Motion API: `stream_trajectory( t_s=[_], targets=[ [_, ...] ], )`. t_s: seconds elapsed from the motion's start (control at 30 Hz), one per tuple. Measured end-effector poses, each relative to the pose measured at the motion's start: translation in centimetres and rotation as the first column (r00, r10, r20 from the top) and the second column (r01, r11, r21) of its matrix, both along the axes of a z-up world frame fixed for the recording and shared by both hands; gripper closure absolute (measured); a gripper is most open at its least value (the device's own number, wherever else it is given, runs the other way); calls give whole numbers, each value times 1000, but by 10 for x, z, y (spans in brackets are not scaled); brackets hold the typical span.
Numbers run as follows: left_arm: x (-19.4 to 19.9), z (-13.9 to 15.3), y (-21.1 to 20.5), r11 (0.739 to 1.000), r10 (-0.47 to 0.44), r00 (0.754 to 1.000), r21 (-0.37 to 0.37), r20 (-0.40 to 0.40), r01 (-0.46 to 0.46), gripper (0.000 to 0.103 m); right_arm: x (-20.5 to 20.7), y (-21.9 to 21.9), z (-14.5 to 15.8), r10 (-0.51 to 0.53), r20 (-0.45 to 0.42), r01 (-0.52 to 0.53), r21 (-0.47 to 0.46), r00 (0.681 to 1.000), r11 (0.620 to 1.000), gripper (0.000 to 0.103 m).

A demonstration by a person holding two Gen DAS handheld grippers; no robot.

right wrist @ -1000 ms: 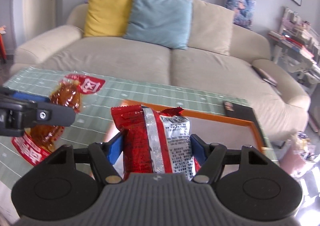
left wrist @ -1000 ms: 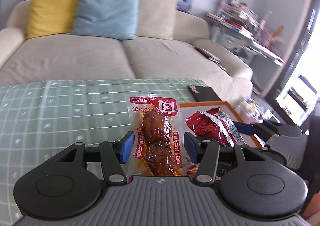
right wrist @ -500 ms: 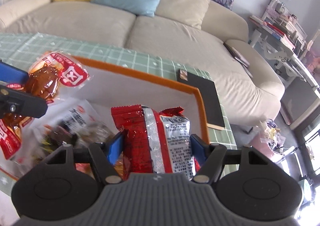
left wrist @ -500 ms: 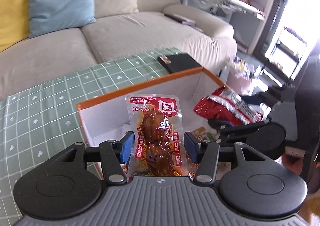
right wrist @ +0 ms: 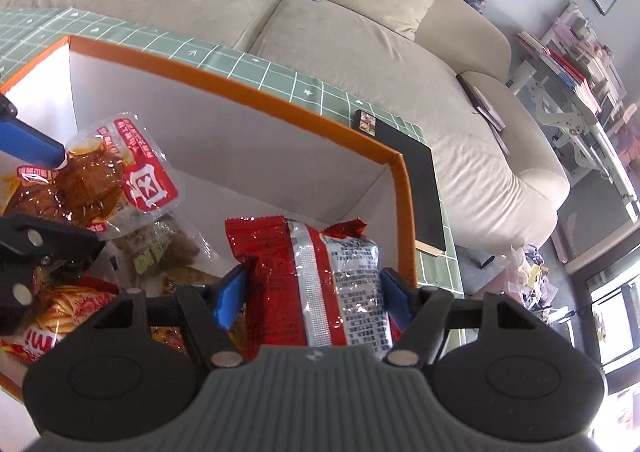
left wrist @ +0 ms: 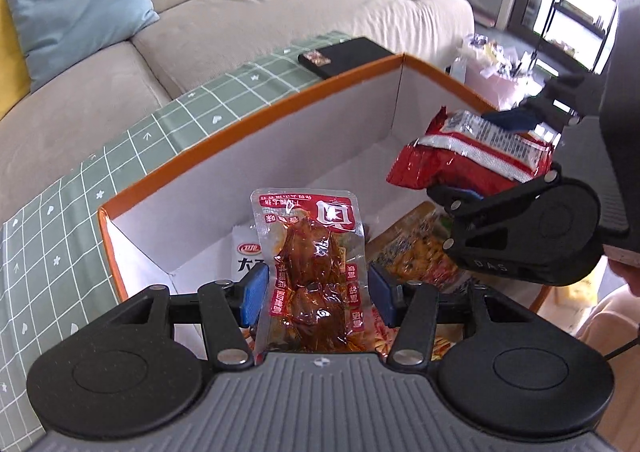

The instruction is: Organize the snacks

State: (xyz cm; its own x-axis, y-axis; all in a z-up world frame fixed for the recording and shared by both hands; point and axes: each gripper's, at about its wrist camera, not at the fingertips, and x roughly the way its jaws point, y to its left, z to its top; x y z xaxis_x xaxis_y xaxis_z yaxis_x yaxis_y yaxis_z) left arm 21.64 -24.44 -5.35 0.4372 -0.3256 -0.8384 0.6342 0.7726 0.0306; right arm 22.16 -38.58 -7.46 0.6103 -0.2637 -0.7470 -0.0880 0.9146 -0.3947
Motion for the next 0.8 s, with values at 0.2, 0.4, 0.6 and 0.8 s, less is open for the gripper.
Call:
stream_trajectory(
  t_s=[0.2, 0.4, 0.6, 0.8],
  targets=[
    [1, -3, -1, 999, 11, 1000, 38, -12, -10, 39, 3, 8, -5, 9, -15, -9, -29, 1000, 1000, 34],
    [-3, -1, -2, 998, -7, 1000, 56, 12, 7, 40, 4, 10, -5, -5, -28, 4, -37, 1000, 999, 34],
    [-9, 11, 4, 999, -29, 999, 24, 33, 28, 30, 2, 12, -2, -10, -38, 8, -48, 999, 999, 34],
    [-18, 30, 13, 1000, -20, 997, -14, 72, 21, 25, -2, 14, 10, -21, -15, 20, -73, 1000, 997, 21]
  ],
)
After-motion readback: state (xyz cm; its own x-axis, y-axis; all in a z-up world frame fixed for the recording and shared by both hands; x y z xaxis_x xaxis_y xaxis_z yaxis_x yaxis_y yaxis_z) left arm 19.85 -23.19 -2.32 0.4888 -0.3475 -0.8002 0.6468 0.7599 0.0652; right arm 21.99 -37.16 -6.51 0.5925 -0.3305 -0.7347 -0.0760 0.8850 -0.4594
